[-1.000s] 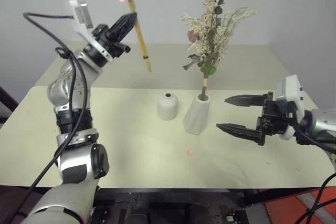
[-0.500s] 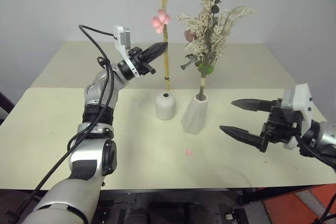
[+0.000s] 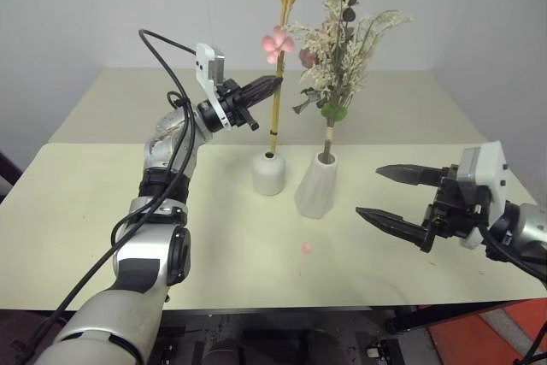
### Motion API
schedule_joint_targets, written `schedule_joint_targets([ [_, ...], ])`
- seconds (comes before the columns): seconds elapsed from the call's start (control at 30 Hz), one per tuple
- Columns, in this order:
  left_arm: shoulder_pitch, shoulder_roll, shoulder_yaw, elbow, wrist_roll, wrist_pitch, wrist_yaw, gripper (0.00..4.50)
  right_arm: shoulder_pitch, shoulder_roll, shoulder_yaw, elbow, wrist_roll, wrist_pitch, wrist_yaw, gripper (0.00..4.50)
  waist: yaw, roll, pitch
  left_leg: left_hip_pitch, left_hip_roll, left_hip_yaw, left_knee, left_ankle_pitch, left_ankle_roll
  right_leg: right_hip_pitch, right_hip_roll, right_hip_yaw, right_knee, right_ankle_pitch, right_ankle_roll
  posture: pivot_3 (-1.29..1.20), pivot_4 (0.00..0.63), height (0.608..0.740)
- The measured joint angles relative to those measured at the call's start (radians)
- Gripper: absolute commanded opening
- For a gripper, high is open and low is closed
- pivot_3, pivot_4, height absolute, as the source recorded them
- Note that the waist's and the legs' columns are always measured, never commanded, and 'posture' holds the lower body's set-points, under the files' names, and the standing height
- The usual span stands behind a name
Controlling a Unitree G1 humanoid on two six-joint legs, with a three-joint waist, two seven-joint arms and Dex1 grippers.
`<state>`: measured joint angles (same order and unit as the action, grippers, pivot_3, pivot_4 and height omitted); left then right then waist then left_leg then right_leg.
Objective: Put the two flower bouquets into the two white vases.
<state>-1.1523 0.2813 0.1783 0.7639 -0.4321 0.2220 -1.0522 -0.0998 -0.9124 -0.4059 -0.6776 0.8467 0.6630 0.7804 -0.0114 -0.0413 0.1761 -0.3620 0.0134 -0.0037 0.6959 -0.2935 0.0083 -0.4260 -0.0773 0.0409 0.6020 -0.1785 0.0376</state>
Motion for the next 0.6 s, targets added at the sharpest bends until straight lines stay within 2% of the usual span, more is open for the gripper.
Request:
schedule_joint_targets([
  [0.6,0.011,0.014,-0.008,-0.001,0.022,-0.005,-0.016,0.03,0.000,0.000,0.000,0.000,0.001,0.000,-0.006,4.50,0.000,0.000,0.000,0.000,0.000,0.000,0.000,0.000,0.000,0.000,0.000,0.000,0.000,0.000,0.000,0.00,0.150,0.740],
])
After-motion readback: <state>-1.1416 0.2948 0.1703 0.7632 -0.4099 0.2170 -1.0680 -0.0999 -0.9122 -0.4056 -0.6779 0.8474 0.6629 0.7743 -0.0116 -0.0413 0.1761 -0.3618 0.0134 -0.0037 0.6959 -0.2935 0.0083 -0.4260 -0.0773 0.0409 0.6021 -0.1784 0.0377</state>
